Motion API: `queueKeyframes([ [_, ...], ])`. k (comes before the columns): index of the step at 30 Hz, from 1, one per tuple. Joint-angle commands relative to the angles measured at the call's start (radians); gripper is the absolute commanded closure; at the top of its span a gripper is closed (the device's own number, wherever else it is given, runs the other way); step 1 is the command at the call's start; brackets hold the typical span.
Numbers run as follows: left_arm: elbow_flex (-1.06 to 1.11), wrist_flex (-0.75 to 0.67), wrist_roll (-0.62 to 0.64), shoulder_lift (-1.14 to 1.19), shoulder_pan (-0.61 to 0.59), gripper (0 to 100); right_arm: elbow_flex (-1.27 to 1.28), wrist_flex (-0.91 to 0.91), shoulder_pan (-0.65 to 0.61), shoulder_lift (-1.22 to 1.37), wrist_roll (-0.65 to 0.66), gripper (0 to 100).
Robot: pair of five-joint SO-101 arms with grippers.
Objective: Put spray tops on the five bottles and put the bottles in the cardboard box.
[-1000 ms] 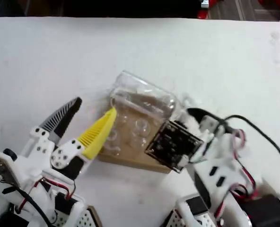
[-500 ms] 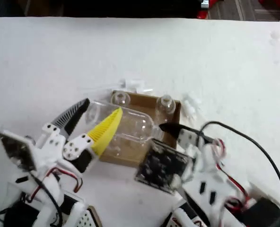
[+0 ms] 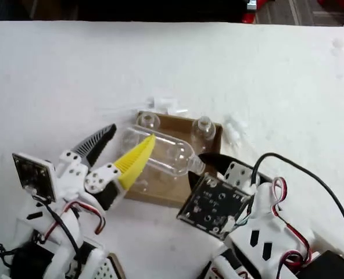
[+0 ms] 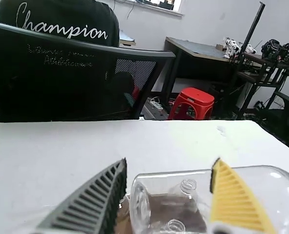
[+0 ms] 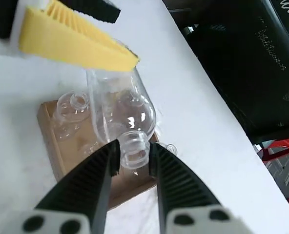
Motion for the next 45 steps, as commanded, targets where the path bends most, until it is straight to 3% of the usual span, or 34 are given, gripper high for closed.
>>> queueKeyframes([
  [1,-0.011,-0.018,0.012,0.012,0.008,74,-0.100,-0.025,-0.024,0.007,-0.080,98.1],
  [7,-0.117,0.041,0.014,0.010,-0.062,74,-0.222,0.007,-0.068,0.010,-0.132,98.2],
  [12,-0.239,0.135,0.014,0.010,-0.255,74,-0.242,0.027,-0.062,0.027,-0.209,98.2],
  [19,-0.149,0.158,0.014,0.010,-0.567,74,-0.239,0.030,0.119,0.036,-0.275,98.3],
  [23,0.014,0.094,0.014,0.010,-0.665,74,-0.161,0.033,0.295,0.036,-0.247,98.4],
  [33,0.463,-0.304,0.009,0.010,-0.690,74,0.199,0.031,0.344,0.105,-0.048,98.2],
  [45,0.485,-0.322,0.012,0.010,-0.688,74,0.321,-0.030,0.335,0.111,0.012,98.1],
])
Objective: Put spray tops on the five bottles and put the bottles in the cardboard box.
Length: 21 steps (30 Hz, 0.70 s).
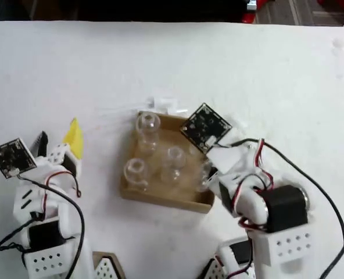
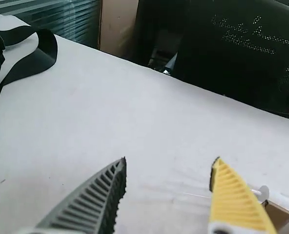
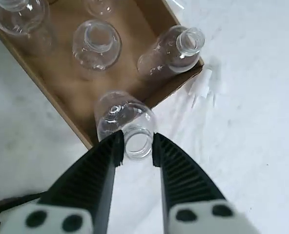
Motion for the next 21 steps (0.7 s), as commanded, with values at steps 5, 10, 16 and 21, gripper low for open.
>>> queueKeyframes([
  [5,0.014,-0.031,0.009,-0.012,-0.008,74,0.028,0.001,-0.064,-0.005,0.017,98.1],
  [10,0.023,-0.035,0.008,-0.012,-0.007,74,0.135,-0.038,-0.150,-0.005,0.017,98.1],
  [16,0.026,-0.035,0.008,-0.012,-0.007,74,0.219,-0.116,-0.153,-0.007,0.018,98.1],
  [21,0.026,-0.035,0.008,-0.012,-0.007,74,0.219,-0.113,-0.153,-0.015,0.018,94.1],
])
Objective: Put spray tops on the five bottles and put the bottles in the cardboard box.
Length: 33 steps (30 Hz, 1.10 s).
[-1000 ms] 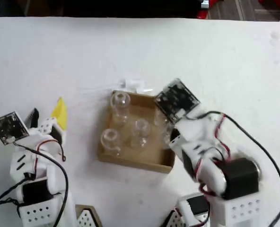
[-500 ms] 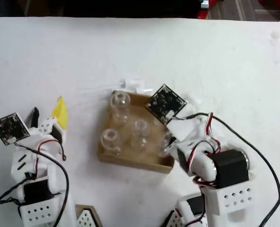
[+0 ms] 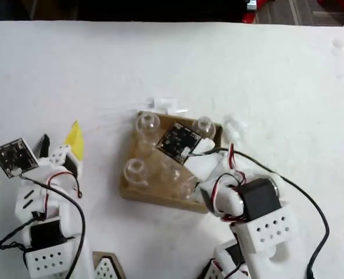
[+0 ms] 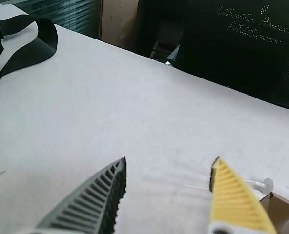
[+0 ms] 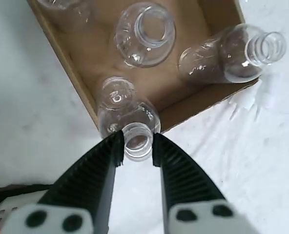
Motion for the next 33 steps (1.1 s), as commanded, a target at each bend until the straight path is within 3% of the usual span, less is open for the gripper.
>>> queueKeyframes([
  [1,-0.005,-0.034,0.008,-0.012,-0.005,74,-0.009,-0.016,-0.010,-0.018,0.012,91.6],
  [5,-0.005,-0.034,0.008,-0.012,-0.005,74,-0.012,-0.016,-0.012,-0.018,0.011,84.7],
  [14,-0.003,-0.031,0.003,-0.012,0.047,74,-0.239,0.056,-0.008,-0.019,0.002,84.5],
  [18,-0.009,-0.041,-0.144,-0.012,0.081,74,-0.400,0.116,-0.001,-0.019,-0.064,84.6],
  [22,-0.017,-0.061,-0.232,-0.007,0.143,74,-0.430,0.045,0.127,-0.013,-0.206,84.7],
  [28,-0.215,0.103,-0.382,-0.002,0.157,74,-0.330,-0.099,0.521,-0.018,-0.456,84.7],
  [33,-0.385,0.167,-0.568,0.133,0.222,74,-0.025,-0.312,0.587,-0.008,-0.483,84.7],
])
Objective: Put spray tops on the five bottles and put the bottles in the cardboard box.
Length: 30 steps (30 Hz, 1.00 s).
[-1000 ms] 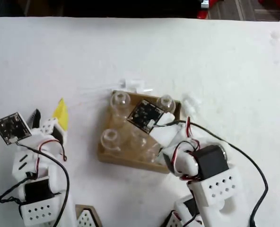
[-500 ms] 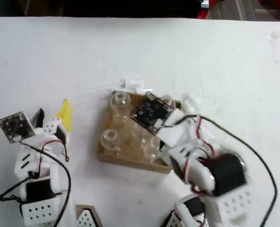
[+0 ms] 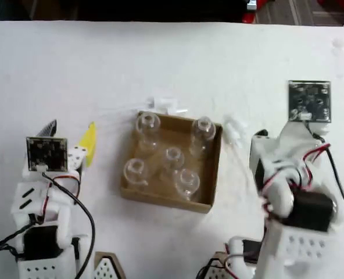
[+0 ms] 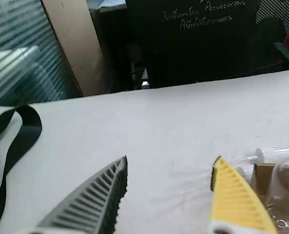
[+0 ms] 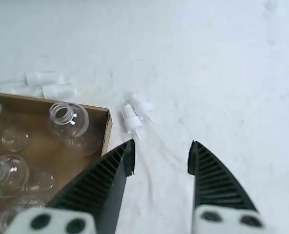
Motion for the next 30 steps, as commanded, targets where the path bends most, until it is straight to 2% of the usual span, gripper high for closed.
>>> queueKeyframes([
  [1,-0.198,0.040,-0.180,0.197,0.093,74,0.206,-0.179,0.025,-0.002,-0.017,84.7],
  [4,-0.351,0.051,-0.270,0.461,0.108,74,0.364,-0.314,0.025,-0.002,-0.026,84.7],
  [7,-0.571,0.092,-0.351,0.779,0.096,74,0.437,-0.375,0.027,-0.004,-0.026,84.7],
  [13,-1.069,0.348,-0.686,1.357,0.102,74,0.474,-0.390,0.030,-0.004,-0.028,84.7],
  [19,-1.501,0.586,-0.956,1.801,0.134,71,0.557,-0.498,0.027,-0.004,-0.028,84.7],
  [30,-2.173,0.789,-1.043,2.370,0.208,70,0.563,-0.503,0.025,-0.004,-0.028,84.7],
])
